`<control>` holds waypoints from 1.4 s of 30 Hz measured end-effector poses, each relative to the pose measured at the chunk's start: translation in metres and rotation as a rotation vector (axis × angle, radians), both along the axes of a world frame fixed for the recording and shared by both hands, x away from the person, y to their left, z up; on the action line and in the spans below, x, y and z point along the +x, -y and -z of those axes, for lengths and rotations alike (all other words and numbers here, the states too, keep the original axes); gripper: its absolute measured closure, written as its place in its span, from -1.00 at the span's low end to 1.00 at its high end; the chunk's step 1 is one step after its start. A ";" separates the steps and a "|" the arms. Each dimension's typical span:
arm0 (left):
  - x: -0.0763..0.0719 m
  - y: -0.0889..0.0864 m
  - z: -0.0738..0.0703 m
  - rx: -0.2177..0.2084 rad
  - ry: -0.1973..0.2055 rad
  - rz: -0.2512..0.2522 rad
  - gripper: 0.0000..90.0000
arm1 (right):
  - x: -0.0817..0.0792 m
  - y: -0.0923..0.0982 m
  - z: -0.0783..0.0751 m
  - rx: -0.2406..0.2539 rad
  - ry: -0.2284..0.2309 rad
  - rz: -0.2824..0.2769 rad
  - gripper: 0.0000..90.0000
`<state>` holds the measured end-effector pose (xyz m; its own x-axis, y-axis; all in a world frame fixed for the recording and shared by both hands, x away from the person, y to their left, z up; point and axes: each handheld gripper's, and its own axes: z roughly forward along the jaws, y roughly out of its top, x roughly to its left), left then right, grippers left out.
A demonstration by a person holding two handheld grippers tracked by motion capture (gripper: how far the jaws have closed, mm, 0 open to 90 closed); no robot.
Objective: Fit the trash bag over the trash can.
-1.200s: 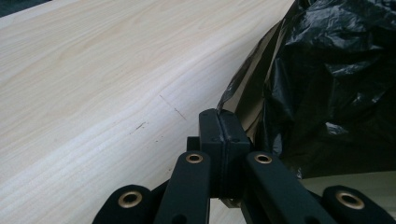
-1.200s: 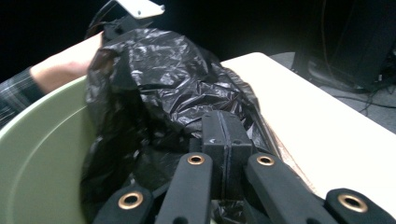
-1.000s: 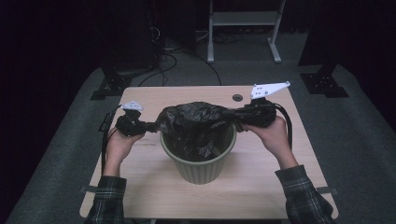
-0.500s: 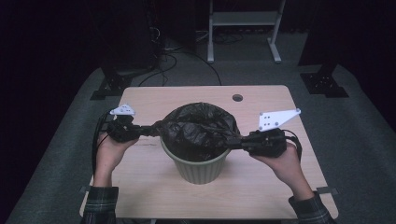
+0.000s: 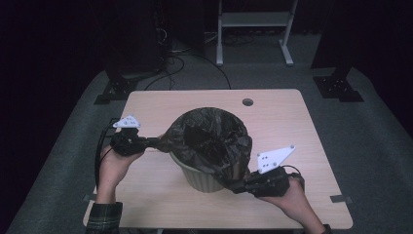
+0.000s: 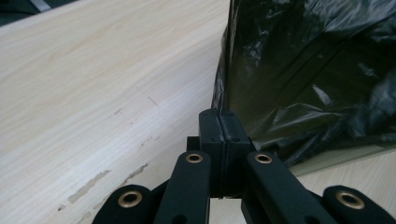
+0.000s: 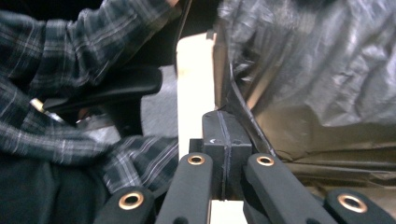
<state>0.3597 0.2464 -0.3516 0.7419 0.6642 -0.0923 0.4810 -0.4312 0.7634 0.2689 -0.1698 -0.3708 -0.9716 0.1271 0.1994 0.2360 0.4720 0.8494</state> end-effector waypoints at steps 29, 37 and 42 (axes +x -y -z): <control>0.030 0.025 0.081 0.179 -0.195 -0.007 0.99 | 0.041 0.019 0.088 -0.260 -0.141 0.167 1.00; 0.032 0.028 0.094 0.202 -0.220 0.002 0.96 | 0.045 0.020 0.100 -0.296 -0.152 0.186 1.00; 0.028 0.016 0.075 0.118 -0.133 -0.032 0.46 | 0.044 0.025 0.092 -0.265 -0.119 0.208 0.50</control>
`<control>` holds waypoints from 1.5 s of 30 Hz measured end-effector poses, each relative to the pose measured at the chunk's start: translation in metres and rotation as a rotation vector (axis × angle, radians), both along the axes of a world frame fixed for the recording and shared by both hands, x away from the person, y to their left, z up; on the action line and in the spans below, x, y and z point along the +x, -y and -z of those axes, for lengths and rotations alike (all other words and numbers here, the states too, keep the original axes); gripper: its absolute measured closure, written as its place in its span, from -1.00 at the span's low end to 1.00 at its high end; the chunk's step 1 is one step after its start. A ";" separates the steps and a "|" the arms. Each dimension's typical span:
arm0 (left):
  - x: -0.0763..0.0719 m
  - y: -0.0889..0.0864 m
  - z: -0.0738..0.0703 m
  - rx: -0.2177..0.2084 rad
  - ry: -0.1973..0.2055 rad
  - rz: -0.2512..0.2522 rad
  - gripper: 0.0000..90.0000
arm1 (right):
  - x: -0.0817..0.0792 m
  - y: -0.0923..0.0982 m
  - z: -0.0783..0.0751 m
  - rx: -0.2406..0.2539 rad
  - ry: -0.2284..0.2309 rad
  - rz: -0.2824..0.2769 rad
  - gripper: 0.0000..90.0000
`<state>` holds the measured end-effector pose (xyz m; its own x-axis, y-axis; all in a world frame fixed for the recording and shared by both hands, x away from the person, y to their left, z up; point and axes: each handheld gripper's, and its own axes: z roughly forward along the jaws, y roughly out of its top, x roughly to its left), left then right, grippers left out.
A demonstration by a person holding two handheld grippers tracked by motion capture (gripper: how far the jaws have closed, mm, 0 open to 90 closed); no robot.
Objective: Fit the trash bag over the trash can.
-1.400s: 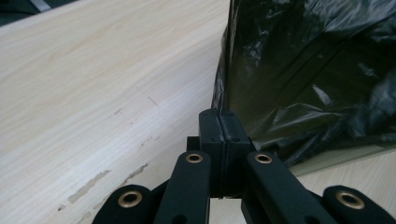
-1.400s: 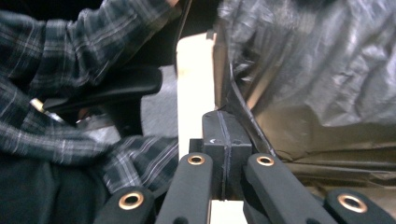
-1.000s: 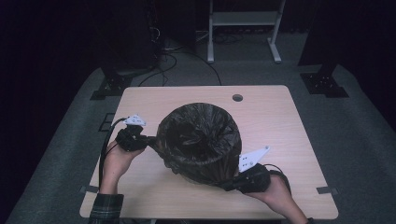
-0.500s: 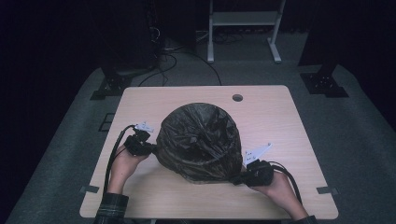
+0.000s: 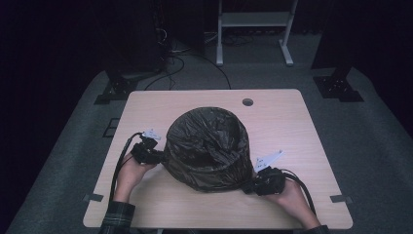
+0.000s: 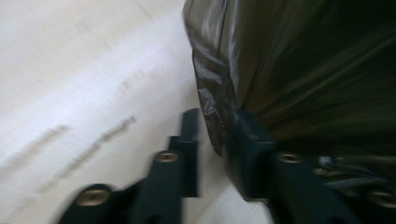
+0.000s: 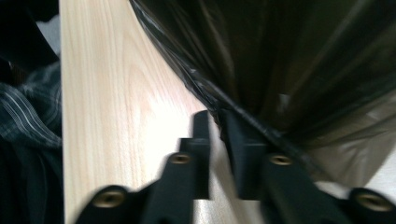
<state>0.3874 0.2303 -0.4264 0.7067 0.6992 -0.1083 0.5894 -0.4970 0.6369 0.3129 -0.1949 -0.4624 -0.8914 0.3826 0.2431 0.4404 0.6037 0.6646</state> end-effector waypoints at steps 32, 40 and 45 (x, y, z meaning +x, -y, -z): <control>-0.084 -0.022 -0.002 0.029 0.195 0.087 -1.00 | -0.003 0.048 -0.073 0.193 0.235 0.156 -0.78; -0.096 -0.022 0.038 0.136 0.134 0.124 -1.00 | 0.005 0.036 -0.113 0.204 0.308 0.131 -0.78; -0.095 -0.022 0.046 0.120 0.129 0.133 -1.00 | 0.009 0.022 -0.139 0.226 0.348 0.118 -0.78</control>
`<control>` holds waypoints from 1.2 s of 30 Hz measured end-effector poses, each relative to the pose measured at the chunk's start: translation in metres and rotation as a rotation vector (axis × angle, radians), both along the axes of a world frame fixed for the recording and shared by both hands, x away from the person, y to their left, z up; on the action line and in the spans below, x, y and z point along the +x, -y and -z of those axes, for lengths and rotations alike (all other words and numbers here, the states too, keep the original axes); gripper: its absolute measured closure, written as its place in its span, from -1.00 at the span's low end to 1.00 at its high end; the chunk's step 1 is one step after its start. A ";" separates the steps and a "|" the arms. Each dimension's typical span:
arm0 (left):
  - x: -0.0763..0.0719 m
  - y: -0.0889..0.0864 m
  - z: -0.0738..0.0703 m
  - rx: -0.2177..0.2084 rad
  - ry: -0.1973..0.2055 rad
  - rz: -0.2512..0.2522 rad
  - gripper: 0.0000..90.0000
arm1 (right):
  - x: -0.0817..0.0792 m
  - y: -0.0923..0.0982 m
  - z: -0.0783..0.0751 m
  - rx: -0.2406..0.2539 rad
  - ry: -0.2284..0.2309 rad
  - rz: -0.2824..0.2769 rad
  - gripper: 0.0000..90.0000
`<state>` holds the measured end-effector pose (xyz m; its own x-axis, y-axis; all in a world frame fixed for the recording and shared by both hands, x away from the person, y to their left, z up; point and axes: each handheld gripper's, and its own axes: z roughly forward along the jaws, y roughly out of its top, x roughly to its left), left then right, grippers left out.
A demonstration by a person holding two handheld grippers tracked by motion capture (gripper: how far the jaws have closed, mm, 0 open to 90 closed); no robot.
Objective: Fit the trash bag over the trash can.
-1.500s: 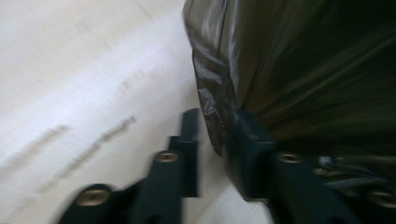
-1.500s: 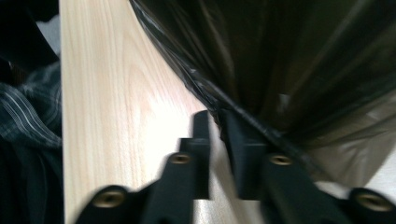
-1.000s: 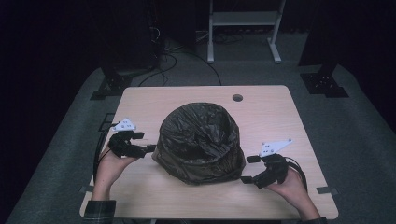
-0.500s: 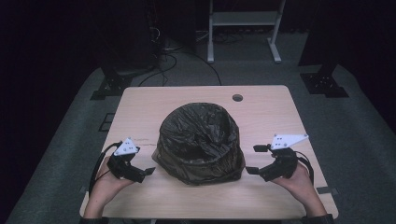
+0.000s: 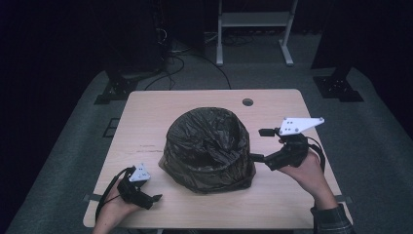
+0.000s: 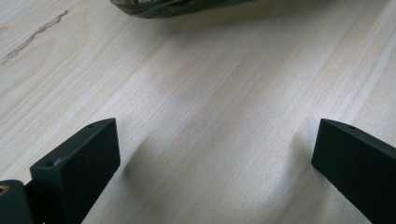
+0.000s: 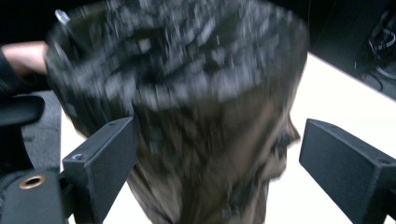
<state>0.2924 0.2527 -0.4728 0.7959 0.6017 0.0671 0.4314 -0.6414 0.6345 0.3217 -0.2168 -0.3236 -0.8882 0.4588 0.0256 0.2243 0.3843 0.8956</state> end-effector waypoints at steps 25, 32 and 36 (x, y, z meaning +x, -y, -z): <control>0.005 0.001 0.011 -0.119 0.013 0.079 -1.00 | 0.049 -0.121 -0.016 -0.336 -0.053 -0.170 -0.77; 0.005 0.001 0.011 -0.118 0.015 0.074 -1.00 | 0.048 -0.137 -0.008 -0.458 -0.085 -0.195 -0.77; 0.005 0.001 0.011 -0.118 0.015 0.073 -1.00 | 0.051 -0.142 -0.005 -0.482 -0.142 -0.218 -0.77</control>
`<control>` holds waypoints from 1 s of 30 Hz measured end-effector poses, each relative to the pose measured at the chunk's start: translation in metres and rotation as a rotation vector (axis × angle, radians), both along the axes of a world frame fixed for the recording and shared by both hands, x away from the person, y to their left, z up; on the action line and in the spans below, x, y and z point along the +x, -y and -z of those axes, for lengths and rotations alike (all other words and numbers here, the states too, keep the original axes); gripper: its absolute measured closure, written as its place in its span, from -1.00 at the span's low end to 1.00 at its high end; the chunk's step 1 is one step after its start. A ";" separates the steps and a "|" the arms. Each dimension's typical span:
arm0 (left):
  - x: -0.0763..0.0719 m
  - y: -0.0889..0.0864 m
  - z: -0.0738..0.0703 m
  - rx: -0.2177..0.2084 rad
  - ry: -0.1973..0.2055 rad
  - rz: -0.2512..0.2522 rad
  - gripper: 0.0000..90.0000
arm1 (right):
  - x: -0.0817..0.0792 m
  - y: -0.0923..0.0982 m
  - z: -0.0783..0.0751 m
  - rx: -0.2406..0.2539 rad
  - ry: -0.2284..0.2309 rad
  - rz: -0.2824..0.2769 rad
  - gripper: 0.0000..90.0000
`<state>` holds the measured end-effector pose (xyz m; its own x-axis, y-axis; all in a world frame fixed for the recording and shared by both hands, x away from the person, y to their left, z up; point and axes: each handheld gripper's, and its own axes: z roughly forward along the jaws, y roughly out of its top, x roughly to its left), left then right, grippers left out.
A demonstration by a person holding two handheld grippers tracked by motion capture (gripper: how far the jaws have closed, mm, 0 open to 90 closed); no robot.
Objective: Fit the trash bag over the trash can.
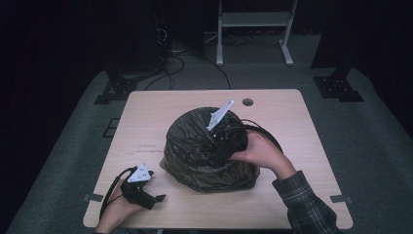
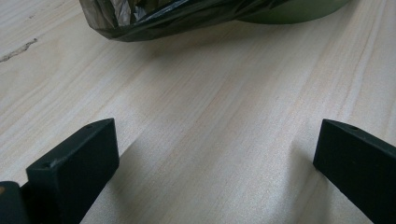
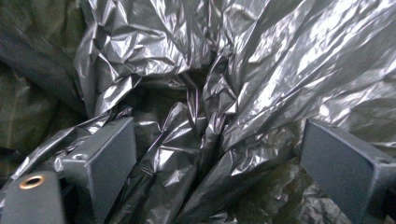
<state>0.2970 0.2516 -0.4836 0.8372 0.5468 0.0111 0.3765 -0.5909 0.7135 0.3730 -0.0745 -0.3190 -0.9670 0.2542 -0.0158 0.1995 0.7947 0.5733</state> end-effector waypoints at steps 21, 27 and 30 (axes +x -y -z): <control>0.000 0.001 0.000 0.000 -0.001 -0.005 -1.00 | 0.001 -0.006 -0.044 0.099 0.043 0.018 -0.78; 0.000 0.001 0.000 0.000 -0.001 -0.006 -1.00 | 0.013 -0.032 -0.043 0.114 0.014 -0.003 -0.78; 0.000 0.001 0.000 0.000 -0.001 -0.006 -1.00 | 0.021 -0.049 -0.031 0.085 -0.009 -0.012 -0.78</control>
<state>0.2967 0.2510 -0.4836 0.8339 0.5517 0.0105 0.3804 -0.5885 0.7134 0.3937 -0.0257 -0.2881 -0.9699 0.2431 0.0143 0.1963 0.7457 0.6367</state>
